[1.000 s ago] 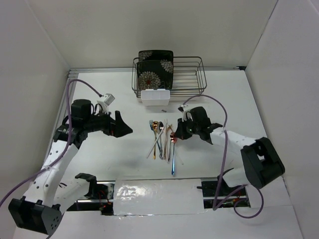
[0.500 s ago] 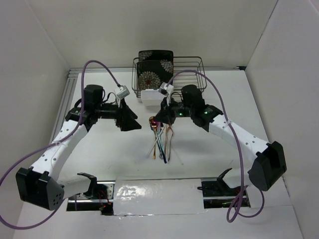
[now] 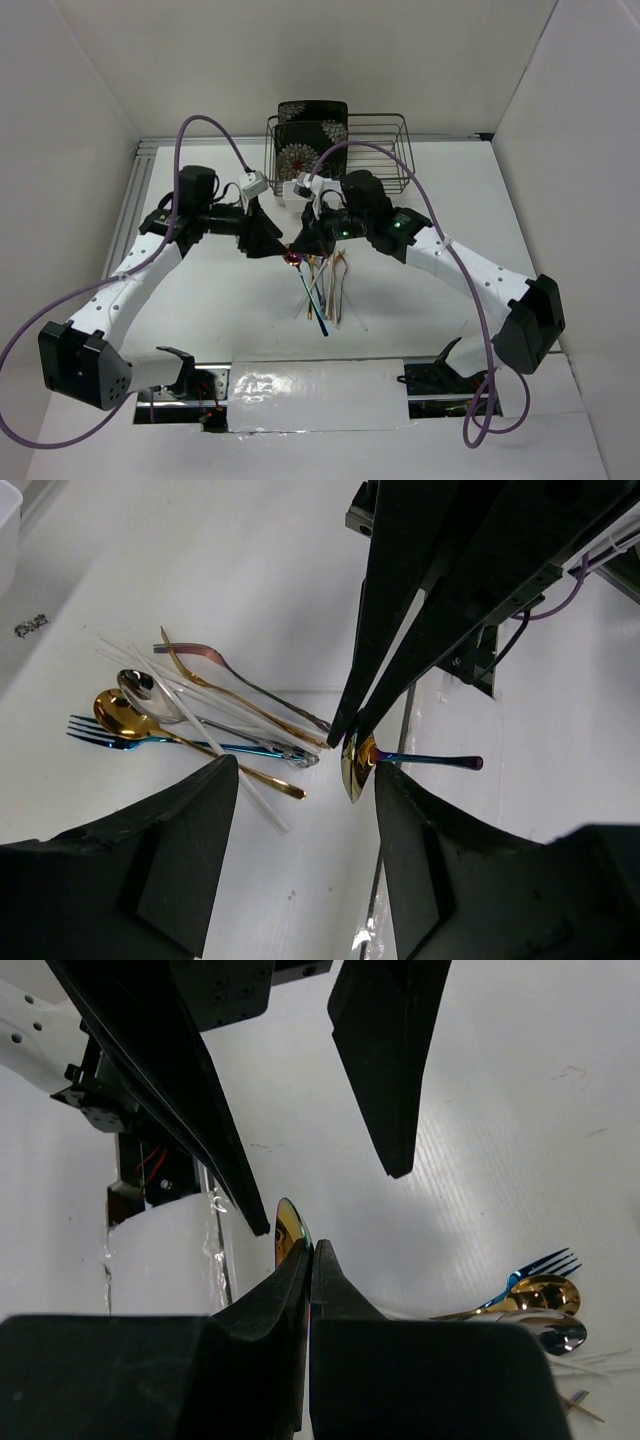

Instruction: Sort the eating utensils into containers

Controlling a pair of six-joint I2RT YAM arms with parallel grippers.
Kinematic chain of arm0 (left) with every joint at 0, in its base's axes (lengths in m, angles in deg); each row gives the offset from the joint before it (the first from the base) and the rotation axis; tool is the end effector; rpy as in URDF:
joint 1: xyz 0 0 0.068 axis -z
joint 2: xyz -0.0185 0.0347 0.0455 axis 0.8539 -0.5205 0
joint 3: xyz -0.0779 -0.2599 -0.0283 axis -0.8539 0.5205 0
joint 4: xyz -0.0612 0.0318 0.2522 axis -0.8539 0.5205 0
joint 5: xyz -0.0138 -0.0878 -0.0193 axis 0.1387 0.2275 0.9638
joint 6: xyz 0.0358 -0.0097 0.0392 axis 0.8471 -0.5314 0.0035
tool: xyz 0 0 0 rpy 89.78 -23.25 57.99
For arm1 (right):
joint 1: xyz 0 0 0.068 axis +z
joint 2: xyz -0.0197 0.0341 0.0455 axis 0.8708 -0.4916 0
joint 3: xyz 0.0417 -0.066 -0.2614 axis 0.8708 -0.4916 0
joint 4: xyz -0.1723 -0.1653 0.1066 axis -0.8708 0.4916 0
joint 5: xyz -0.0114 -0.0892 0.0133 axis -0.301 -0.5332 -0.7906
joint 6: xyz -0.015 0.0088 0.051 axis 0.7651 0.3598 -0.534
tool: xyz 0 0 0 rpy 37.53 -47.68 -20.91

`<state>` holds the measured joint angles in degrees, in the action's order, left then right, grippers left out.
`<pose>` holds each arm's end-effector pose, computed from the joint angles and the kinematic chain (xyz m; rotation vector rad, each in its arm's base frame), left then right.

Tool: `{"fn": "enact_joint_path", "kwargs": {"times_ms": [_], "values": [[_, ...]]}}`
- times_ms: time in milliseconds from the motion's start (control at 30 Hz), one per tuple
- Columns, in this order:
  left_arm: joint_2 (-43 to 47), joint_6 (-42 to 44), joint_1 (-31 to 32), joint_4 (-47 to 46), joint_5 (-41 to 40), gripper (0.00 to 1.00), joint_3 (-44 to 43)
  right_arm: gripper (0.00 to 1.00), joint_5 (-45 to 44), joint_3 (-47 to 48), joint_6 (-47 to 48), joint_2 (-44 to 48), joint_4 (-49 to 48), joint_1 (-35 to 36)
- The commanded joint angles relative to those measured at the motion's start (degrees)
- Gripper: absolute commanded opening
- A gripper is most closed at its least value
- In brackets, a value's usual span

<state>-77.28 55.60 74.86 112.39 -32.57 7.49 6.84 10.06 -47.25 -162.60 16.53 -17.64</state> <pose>0.2453 -0.1024 0.3405 0.9251 1.8390 -1.1710 0.2207 0.2338 0.3385 -1.1835 1.7504 1.0742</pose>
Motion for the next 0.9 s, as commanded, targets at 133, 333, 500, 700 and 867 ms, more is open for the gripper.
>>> {"fn": "enact_joint_path", "kwargs": {"times_ms": [133, 333, 500, 700, 867], "values": [[0.29, 0.71, 1.08, -3.00, 0.46, 0.61, 1.26, 0.00, -1.42, 3.23, -0.24, -0.64, -1.12, 1.73], [0.03, 0.98, 1.79, -2.74, -0.15, 0.19, 1.08, 0.00, -1.95, 3.23, -0.50, -0.99, -1.64, 2.44], [0.46, 1.50, 2.58, -2.12, -0.85, 0.00, 1.17, 0.00, -2.47, 3.76, -0.15, -0.63, -1.65, 2.79], [3.10, 1.07, 2.84, -5.89, -6.99, 0.00, 2.84, 0.19, -8.87, 3.76, -2.34, 0.07, 1.16, 1.39], [2.76, 2.21, 1.35, -8.53, -12.89, 0.00, 1.70, 0.89, -15.21, 1.39, -10.94, 3.58, 5.64, -7.20]]}}
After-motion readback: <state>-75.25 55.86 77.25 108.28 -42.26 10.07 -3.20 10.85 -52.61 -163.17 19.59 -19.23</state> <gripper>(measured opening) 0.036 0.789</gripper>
